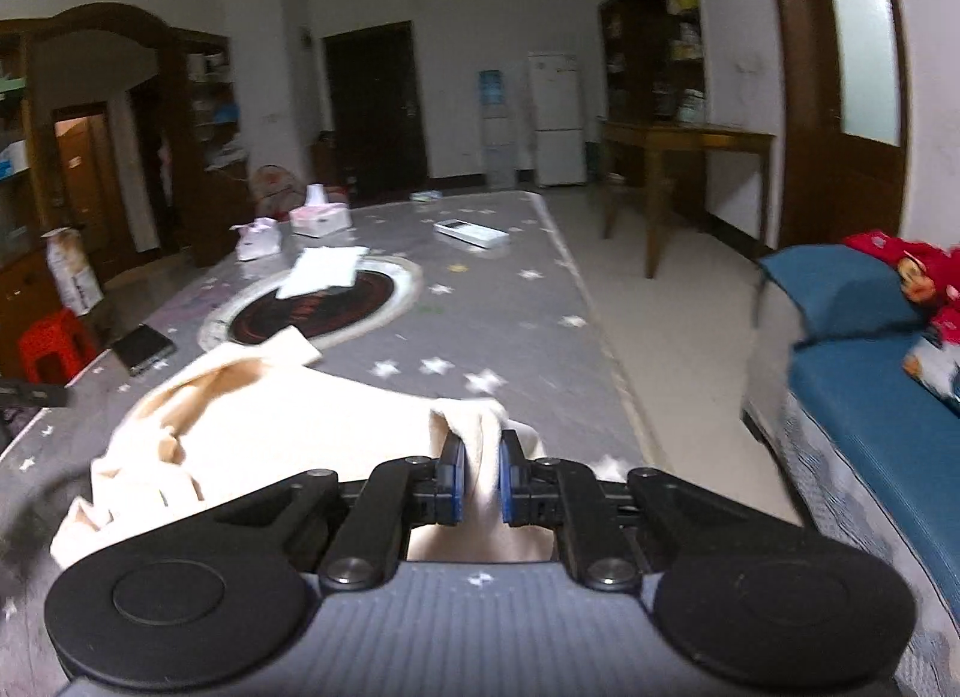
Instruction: Fold clothes
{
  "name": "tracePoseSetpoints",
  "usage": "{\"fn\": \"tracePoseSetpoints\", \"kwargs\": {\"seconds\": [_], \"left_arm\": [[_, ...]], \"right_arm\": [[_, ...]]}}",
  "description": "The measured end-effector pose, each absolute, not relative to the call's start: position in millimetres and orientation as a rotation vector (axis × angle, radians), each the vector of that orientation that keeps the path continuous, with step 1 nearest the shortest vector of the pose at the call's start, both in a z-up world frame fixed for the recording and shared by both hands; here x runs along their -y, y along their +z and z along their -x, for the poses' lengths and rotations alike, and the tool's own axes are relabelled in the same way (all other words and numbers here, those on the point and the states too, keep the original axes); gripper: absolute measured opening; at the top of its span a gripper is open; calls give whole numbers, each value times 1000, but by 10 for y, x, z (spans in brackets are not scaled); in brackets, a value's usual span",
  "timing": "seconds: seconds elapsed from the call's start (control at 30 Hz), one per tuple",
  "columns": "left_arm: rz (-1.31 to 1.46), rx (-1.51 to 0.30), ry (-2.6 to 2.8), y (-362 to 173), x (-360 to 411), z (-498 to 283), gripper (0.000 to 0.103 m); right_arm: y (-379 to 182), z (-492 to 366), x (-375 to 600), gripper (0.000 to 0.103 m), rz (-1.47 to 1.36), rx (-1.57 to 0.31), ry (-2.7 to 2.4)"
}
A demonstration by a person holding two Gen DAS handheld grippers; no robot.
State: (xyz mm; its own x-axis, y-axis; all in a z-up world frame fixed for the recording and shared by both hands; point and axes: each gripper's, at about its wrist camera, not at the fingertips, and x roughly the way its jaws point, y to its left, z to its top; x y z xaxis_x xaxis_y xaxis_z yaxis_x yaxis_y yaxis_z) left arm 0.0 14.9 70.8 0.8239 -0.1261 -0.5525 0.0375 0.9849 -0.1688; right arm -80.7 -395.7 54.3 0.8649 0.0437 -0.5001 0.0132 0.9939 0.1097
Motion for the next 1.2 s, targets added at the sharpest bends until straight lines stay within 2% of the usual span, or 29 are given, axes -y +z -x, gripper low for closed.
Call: {"fn": "tracePoseSetpoints", "kwargs": {"seconds": [0.17,0.27,0.37,0.43,0.6,0.67,0.77,0.87,0.93,0.97,1.03,1.13,1.2], "left_arm": [[164,-618,-89,730,-357,212,0],[140,-635,-135,740,-225,177,5],[112,-646,-185,741,-9,8,22],[86,-655,-195,723,140,-133,41],[13,-683,-226,624,508,-499,52],[-17,-700,-221,559,610,-644,53],[-34,-720,-216,479,692,-822,53],[-38,-738,-217,417,741,-963,48],[-37,-740,-226,407,758,-996,31],[-37,-740,-230,404,765,-1007,29],[-37,-736,-236,405,772,-1015,17],[-34,-729,-242,417,779,-1013,9],[-40,-717,-241,438,779,-987,8]], "right_arm": [[414,1067,4069,10,-130,-571,-23],[357,1174,4079,10,-155,-587,-36],[324,1236,4093,10,-172,-599,-47],[320,1250,4103,10,-176,-603,-47],[314,1230,4120,10,-179,-609,-45],[306,1222,4122,10,-182,-612,-45],[301,1203,4129,10,-187,-616,-43],[297,1190,4129,10,-188,-618,-44],[301,1187,4129,10,-186,-617,-45],[304,1184,4128,10,-185,-617,-45],[313,1172,4122,10,-182,-617,-45],[321,1166,4116,10,-179,-615,-45],[329,1168,4114,10,-177,-613,-46]]}}
